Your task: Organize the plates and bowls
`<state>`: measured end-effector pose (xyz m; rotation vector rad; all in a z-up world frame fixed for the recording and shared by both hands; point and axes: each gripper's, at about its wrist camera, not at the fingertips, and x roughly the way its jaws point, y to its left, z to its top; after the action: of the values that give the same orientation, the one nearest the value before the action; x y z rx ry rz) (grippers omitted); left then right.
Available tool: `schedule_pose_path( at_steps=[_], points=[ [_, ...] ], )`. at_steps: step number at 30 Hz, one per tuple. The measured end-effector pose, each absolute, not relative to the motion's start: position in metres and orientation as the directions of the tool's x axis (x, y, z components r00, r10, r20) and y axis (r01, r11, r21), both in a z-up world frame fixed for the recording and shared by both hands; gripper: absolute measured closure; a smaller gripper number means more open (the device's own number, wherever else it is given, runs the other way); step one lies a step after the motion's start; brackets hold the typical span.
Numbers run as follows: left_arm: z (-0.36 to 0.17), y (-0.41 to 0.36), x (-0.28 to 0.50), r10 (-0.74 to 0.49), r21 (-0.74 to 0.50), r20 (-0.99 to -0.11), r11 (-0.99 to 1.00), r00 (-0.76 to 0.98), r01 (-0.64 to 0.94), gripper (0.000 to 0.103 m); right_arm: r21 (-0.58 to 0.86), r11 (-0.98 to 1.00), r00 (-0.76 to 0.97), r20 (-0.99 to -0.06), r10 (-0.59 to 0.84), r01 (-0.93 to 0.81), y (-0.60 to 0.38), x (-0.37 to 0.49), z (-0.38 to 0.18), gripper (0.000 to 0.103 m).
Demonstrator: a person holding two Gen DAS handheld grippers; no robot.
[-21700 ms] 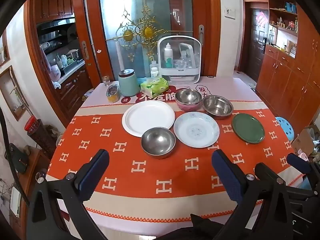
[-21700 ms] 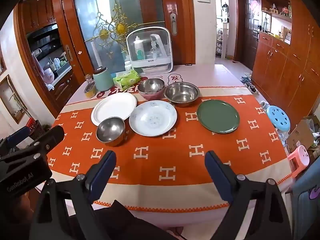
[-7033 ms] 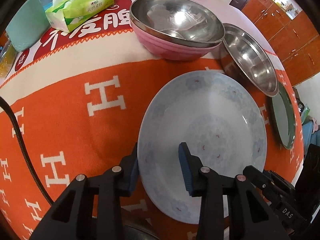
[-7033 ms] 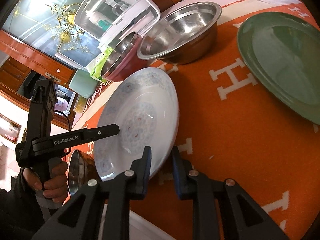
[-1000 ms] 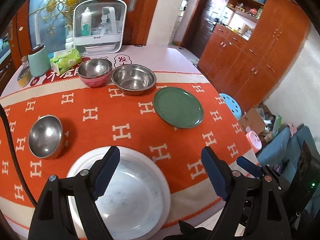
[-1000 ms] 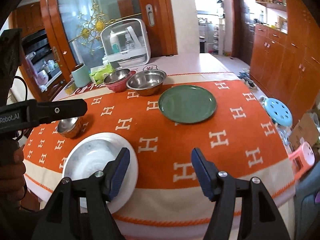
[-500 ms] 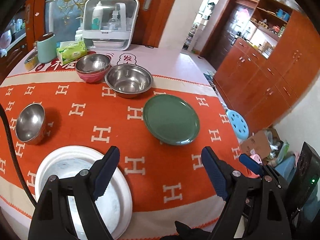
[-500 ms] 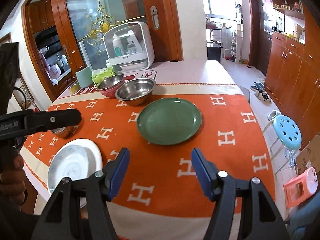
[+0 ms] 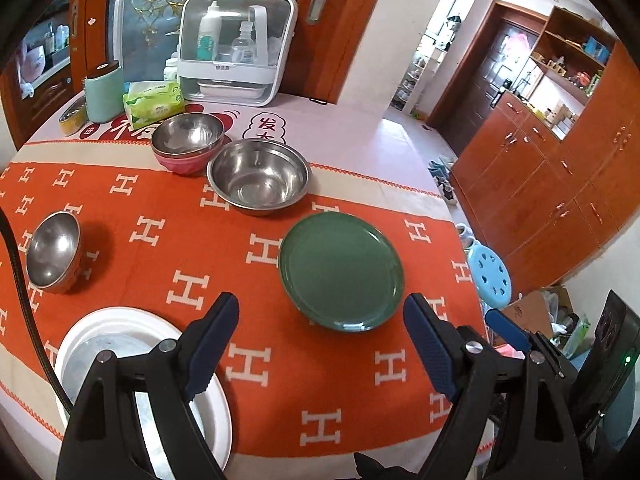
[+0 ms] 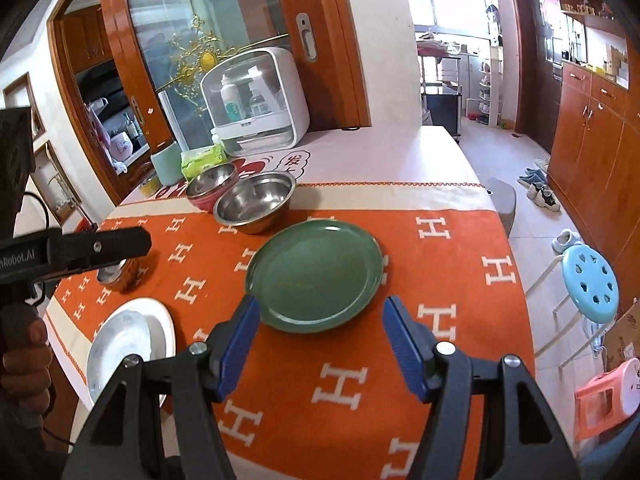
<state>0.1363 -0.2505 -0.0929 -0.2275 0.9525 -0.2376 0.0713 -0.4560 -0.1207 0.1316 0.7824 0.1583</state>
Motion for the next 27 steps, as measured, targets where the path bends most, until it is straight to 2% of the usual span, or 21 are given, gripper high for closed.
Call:
schedule_pose_path(
  at_steps=[11, 20, 27],
  points=[
    [-0.115, -0.261, 0.174, -0.244, -0.263, -0.82, 0.964, 0.518, 0.037, 0.02, 0.261, 0.964, 0.642, -0.732, 0.229, -0.046, -0.481, 0.121, -0.151, 0.039],
    [-0.157, -0.263, 0.208, -0.201, -0.239, -0.868, 0.971, 0.453, -0.026, 0.02, 0.343, 0.939, 0.576, -0.764, 0.29, -0.018, -0.493, 0.147, -0.188, 0.039],
    [-0.192, -0.268, 0.234, -0.213, -0.247, -0.892, 0.969, 0.4, -0.033, 0.02, 0.395, 0.918, 0.537, -0.774, 0.336, -0.004, -0.5, 0.164, -0.216, 0.039]
  ],
)
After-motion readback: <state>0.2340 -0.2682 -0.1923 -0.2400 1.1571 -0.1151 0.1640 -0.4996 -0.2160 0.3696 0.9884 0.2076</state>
